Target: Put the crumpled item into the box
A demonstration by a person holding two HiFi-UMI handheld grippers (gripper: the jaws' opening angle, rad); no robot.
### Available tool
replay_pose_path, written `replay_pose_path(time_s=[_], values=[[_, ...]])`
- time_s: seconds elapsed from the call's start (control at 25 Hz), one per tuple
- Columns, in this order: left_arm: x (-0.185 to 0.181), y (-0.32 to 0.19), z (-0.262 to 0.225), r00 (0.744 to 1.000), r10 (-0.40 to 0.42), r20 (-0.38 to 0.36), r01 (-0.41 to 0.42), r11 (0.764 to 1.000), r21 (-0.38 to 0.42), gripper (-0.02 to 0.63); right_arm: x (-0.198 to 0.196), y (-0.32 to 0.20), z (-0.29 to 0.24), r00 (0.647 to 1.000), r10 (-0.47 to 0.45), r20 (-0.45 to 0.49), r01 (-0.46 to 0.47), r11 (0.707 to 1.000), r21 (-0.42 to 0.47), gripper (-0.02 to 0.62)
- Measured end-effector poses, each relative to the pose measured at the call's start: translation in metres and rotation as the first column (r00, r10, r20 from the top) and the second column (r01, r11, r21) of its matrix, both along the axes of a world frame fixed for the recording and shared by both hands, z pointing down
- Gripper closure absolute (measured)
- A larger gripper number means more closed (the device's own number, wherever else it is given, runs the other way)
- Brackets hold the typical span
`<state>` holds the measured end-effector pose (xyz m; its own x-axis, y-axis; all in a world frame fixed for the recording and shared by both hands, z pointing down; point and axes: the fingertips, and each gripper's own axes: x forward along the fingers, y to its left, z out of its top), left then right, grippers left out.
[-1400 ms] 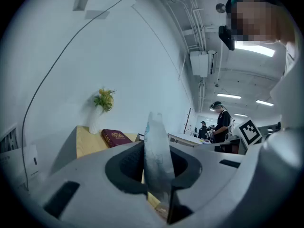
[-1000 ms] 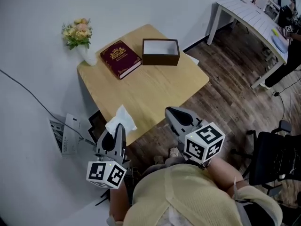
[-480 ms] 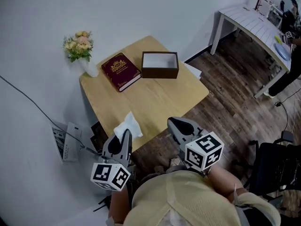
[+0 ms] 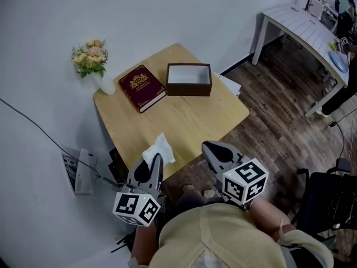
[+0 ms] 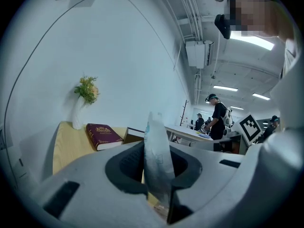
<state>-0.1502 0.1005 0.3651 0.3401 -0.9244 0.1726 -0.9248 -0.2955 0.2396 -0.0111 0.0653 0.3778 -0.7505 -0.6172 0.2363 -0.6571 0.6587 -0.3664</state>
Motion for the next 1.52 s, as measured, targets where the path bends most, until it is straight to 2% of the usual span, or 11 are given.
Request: replay_pose_path(time_s=[0.32, 0.68, 1.0, 1.28, 1.52], values=[[0.003, -0.039, 0.001, 0.998, 0.061, 0.017, -0.061, 0.998, 0.003, 0.532, -0.005, -0.034, -0.002, 0.999, 0.036, -0.004, -0.036, 0.999, -0.005, 0.566], [0.008, -0.081, 0.01, 0.984, 0.177, 0.026, -0.176, 0.984, -0.032, 0.532, -0.021, -0.075, -0.002, 0.997, 0.075, -0.027, -0.076, 0.997, -0.026, 0.566], [0.0, -0.1, 0.016, 0.972, 0.234, -0.025, -0.235, 0.971, -0.046, 0.532, -0.04, -0.094, 0.002, 0.994, 0.108, -0.034, -0.109, 0.992, -0.056, 0.566], [0.0, -0.114, 0.015, 0.967, 0.244, -0.072, -0.247, 0.968, -0.034, 0.532, -0.04, -0.108, 0.001, 0.99, 0.135, -0.042, -0.138, 0.988, -0.069, 0.566], [-0.001, -0.139, 0.009, 0.973, 0.221, -0.063, -0.222, 0.975, -0.017, 0.532, -0.039, -0.134, -0.004, 0.992, 0.123, -0.042, -0.125, 0.991, -0.045, 0.566]])
